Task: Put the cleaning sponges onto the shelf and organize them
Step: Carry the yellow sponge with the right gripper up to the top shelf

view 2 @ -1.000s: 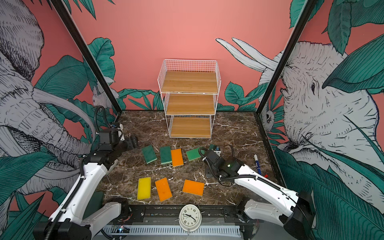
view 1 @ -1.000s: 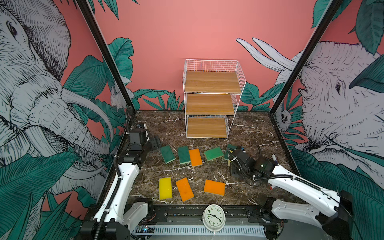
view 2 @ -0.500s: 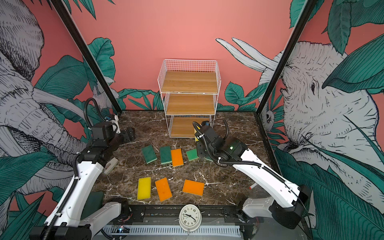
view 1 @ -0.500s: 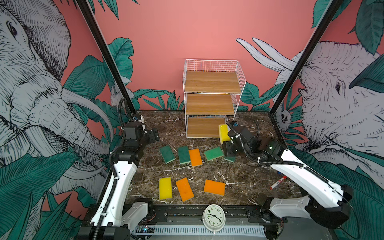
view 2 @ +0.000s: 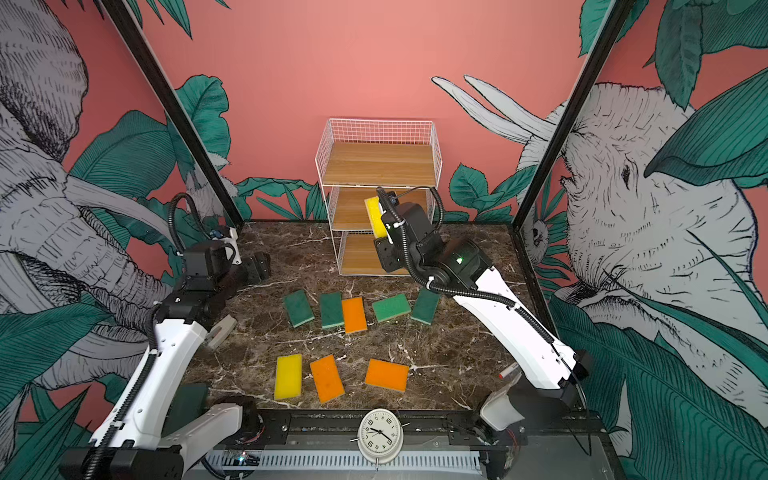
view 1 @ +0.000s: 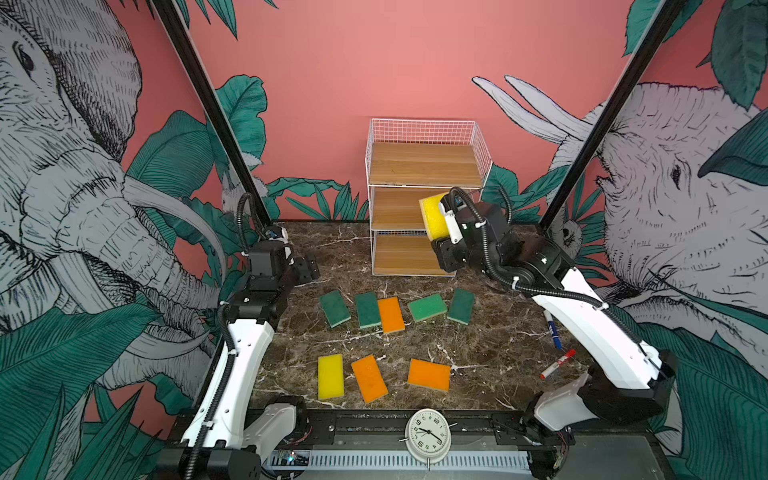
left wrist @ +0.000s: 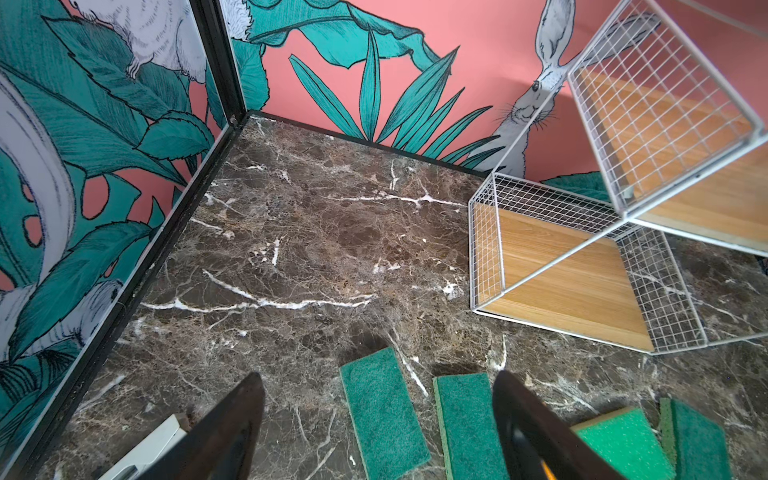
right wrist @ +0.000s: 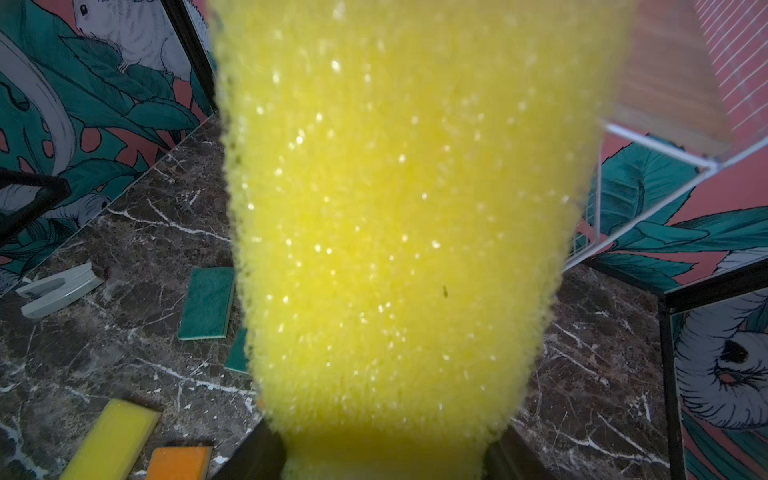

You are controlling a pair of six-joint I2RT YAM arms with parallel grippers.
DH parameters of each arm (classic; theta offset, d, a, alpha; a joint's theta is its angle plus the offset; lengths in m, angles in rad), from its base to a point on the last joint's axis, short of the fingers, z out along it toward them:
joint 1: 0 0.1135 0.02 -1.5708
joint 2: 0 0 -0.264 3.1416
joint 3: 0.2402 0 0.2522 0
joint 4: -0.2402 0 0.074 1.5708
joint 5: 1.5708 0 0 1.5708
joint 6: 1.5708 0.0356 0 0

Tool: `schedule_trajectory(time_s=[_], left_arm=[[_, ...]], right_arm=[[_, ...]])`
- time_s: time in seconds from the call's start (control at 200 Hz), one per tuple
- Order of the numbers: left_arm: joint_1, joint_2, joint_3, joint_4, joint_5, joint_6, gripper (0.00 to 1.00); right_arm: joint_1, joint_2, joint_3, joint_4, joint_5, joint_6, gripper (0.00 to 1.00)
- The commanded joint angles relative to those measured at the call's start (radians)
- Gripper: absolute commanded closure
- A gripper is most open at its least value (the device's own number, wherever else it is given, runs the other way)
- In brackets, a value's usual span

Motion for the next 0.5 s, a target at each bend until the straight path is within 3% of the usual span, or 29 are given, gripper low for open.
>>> schedule_trajectory(time_s=[0.0, 0.225, 0.495], left_arm=[[-0.004, 0.006, 0.030, 0.005, -0.002, 0.006, 0.13], [-0.004, 0.030, 0.050, 0.000, 0.017, -0.007, 0.13], [-0.004, 0.032, 0.053, -0.009, -0.015, -0.016, 0.13]], right_arm=[[-0.056, 0.026, 0.071, 0.065, 0.014, -0.094, 0.41], [-0.158, 0.078, 0.178, 0.184, -0.039, -0.139, 0.40], [-0.209, 0.206, 0.339, 0.212, -0.090, -0.138, 0.39]])
